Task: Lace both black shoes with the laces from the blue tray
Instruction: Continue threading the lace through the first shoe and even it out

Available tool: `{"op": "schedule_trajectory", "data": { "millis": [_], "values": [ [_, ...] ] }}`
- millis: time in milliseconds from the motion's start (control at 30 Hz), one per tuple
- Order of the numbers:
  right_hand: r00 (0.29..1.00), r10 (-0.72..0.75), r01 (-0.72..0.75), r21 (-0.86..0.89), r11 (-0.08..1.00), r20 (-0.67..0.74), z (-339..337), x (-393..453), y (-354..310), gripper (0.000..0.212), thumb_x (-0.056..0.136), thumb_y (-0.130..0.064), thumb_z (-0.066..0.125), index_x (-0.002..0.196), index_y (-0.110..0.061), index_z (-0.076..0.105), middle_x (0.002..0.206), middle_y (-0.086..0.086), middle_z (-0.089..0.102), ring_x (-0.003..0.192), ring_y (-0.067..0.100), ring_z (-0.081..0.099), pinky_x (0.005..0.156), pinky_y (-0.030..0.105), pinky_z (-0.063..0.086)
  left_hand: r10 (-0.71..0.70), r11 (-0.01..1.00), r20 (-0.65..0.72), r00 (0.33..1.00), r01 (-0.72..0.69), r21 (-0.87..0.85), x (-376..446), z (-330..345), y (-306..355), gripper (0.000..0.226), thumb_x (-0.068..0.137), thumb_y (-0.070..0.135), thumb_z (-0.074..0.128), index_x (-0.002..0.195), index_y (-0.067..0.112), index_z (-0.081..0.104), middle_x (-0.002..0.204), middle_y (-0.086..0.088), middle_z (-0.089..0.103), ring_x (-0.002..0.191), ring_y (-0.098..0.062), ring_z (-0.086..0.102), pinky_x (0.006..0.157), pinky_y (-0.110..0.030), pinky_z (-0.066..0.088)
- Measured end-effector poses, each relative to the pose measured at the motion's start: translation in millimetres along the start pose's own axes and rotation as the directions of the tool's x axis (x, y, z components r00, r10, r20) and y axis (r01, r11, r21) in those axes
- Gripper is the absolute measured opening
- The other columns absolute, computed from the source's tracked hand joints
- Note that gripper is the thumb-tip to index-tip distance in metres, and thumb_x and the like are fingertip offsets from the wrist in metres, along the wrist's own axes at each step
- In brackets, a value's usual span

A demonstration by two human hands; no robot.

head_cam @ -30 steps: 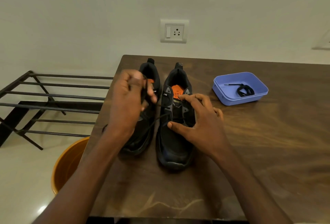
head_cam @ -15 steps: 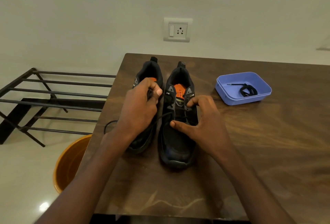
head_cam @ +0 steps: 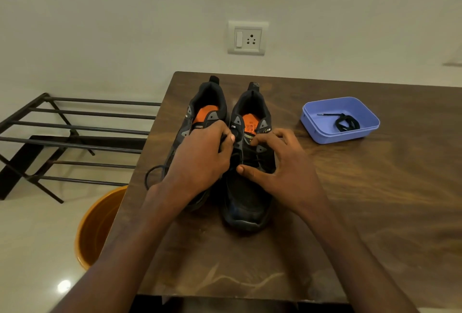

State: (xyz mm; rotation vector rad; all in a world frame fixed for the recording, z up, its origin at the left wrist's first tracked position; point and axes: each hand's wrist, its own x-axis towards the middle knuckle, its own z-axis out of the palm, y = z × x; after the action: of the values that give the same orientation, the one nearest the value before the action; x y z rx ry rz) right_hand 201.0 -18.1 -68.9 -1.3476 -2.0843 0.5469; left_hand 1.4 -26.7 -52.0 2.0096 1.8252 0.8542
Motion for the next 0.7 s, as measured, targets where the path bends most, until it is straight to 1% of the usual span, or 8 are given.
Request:
{"op": "schedule_trajectory", "data": {
  "millis": [167,300,367,467,533,600,633,700],
  "values": [
    [0.997,-0.045,0.044,-0.016,0.999,-0.06,2,-2,-7,0.054,0.077,-0.049,0.084,0.125,-0.036,0.06,0.119,-0.01,0.047,0.108,0.007,0.053,0.086,0.03,0.055,0.064,0.997,-0.019,0.998,-0.065,-0.045,0,-11,-1,0.007,0.1,0.025,0.065,0.101,0.023,0.071,0.092,0.012,0.067,0.086,-0.003,0.062,0.078,-0.025,0.052],
    [0.984,-0.173,0.162,-0.214,0.963,-0.034,13,-4,-29,0.038,0.093,-0.049,0.062,0.129,-0.039,0.061,0.103,-0.009,0.042,0.095,0.01,0.044,0.076,0.034,0.044,0.075,0.997,-0.07,0.995,-0.073,0.032,-3,-19,-5,0.008,0.096,0.029,0.068,0.102,0.03,0.073,0.1,0.014,0.068,0.102,-0.011,0.059,0.093,-0.044,0.051],
    [0.99,-0.142,0.132,-0.281,0.951,-0.017,21,-6,-38,0.032,0.097,-0.054,0.051,0.12,-0.038,0.065,0.096,-0.011,0.04,0.089,0.009,0.041,0.073,0.033,0.038,0.036,0.995,-0.093,0.995,-0.028,0.091,-5,-21,-7,0.007,0.096,0.035,0.068,0.101,0.035,0.072,0.098,0.016,0.069,0.102,-0.011,0.062,0.099,-0.047,0.044],
    [0.995,-0.084,0.065,-0.301,0.951,-0.051,23,-8,-46,0.032,0.098,-0.061,0.048,0.096,-0.035,0.068,0.086,-0.014,0.046,0.081,0.009,0.045,0.074,0.036,0.038,-0.019,0.984,-0.155,0.988,0.046,0.172,-8,-27,-5,0.002,0.096,0.036,0.069,0.096,0.037,0.07,0.1,0.017,0.067,0.103,-0.011,0.058,0.091,-0.038,0.026],
    [0.997,-0.037,0.017,-0.269,0.963,-0.072,19,-8,-46,0.025,0.094,-0.058,0.058,0.086,-0.034,0.059,0.076,-0.014,0.05,0.076,0.009,0.049,0.077,0.038,0.043,-0.038,0.981,-0.149,0.988,0.065,0.184,-9,-30,-2,0.003,0.096,0.035,0.069,0.095,0.038,0.069,0.1,0.017,0.065,0.104,-0.011,0.056,0.09,-0.037,0.022],
    [0.997,0.018,-0.029,-0.167,0.986,-0.069,17,-7,-46,0.017,0.089,-0.04,0.072,0.089,-0.036,0.056,0.07,-0.013,0.052,0.07,0.007,0.052,0.075,0.039,0.049,-0.056,0.981,-0.119,0.991,0.077,0.18,-10,-32,-2,0.01,0.095,0.029,0.069,0.099,0.038,0.069,0.104,0.019,0.063,0.108,-0.01,0.053,0.09,-0.037,0.021],
    [0.996,0.063,-0.068,-0.08,0.995,-0.059,15,-8,-47,0.02,0.088,-0.031,0.077,0.094,-0.037,0.058,0.069,-0.012,0.056,0.068,0.006,0.056,0.072,0.036,0.051,-0.06,0.981,-0.105,0.993,0.078,0.175,-11,-33,-1,0.017,0.094,0.025,0.069,0.104,0.039,0.068,0.108,0.019,0.062,0.111,-0.01,0.052,0.09,-0.037,0.021],
    [0.978,0.207,-0.202,0.223,0.954,0.002,5,-8,-52,0.028,0.087,-0.019,0.08,0.103,-0.034,0.063,0.072,-0.005,0.067,0.064,0.005,0.063,0.063,0.026,0.053,-0.044,0.985,-0.078,0.996,0.056,0.164,-12,-36,3,0.035,0.088,0.018,0.067,0.116,0.04,0.065,0.119,0.018,0.059,0.118,-0.01,0.048,0.091,-0.037,0.021]
  ]
}}
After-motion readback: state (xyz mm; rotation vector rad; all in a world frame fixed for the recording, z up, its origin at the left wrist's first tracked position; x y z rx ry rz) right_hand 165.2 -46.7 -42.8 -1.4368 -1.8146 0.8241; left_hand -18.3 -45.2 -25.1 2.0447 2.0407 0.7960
